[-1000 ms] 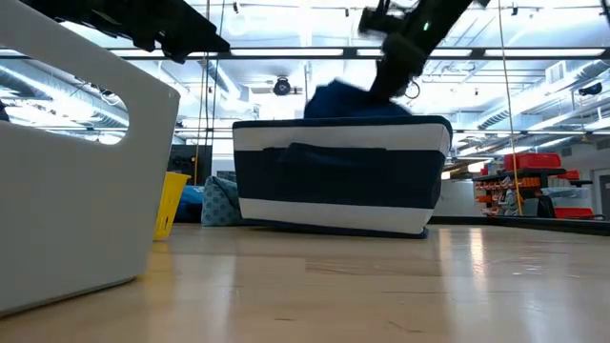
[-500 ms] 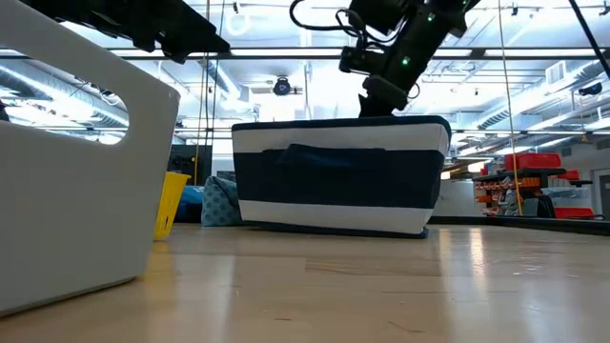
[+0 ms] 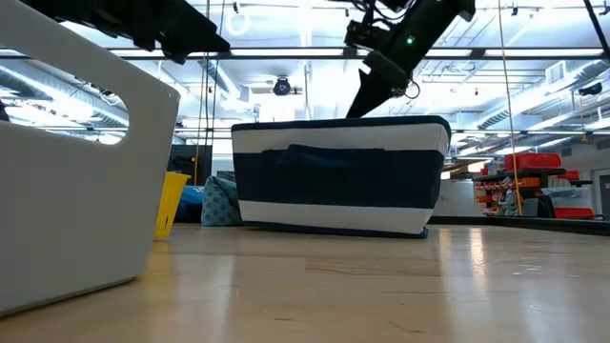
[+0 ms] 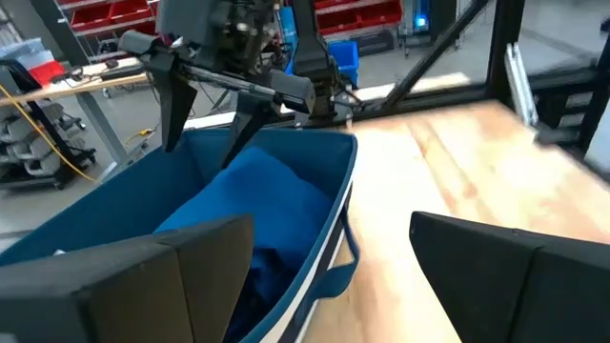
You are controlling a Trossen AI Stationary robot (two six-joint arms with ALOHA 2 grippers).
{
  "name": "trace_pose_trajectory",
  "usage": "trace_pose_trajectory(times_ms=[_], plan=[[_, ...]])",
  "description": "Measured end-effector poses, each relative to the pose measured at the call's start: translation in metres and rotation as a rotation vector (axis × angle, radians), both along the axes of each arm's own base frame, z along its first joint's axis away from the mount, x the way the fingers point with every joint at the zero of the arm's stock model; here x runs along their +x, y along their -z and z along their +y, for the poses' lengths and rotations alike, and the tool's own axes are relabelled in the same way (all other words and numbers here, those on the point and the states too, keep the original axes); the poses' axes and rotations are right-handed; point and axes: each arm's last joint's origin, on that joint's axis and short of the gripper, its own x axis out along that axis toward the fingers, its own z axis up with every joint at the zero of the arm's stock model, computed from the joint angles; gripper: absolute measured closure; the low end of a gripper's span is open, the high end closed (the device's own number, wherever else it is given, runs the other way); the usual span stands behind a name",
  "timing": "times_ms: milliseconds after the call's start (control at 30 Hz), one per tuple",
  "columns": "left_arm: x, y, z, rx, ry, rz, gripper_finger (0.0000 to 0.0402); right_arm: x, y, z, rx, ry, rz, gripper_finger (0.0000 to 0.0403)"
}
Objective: Pick & place medical supplies in basket/bin
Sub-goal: Put the dark blue patient gown into the blue bin
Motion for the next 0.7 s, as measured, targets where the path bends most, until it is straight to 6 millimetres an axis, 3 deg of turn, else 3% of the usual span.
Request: trace_pose_trajectory(times_ms=[133, 233, 467, 700], plan=[[0.0004, -0.0020, -0.0006, -0.071, 0.008, -0.025, 0.0119, -0.0003, -0.0024, 0.0047, -0.014, 0.001, -0.012, 0.0153], [0.0004, -0.0021, -0.0006, -0.113, 0.001, -0.030, 0.0119, 0.0001, -0.0025, 0.0072, -0.018, -0.005, -0.013, 0.0197], [0.0006, -0.0028, 0.0002, -0.166, -0.017, -0.042, 0.0119, -0.0007, -0.0009, 0.0073, -0.014, -0.002, 0.003, 0.0378], [0.0008, -0.0031, 0.0018, -0.166, -0.042, -0.049, 0.0119, -0.0049, 0.0040, 0.0088, 0.071, -0.032, 0.054, 0.0398]])
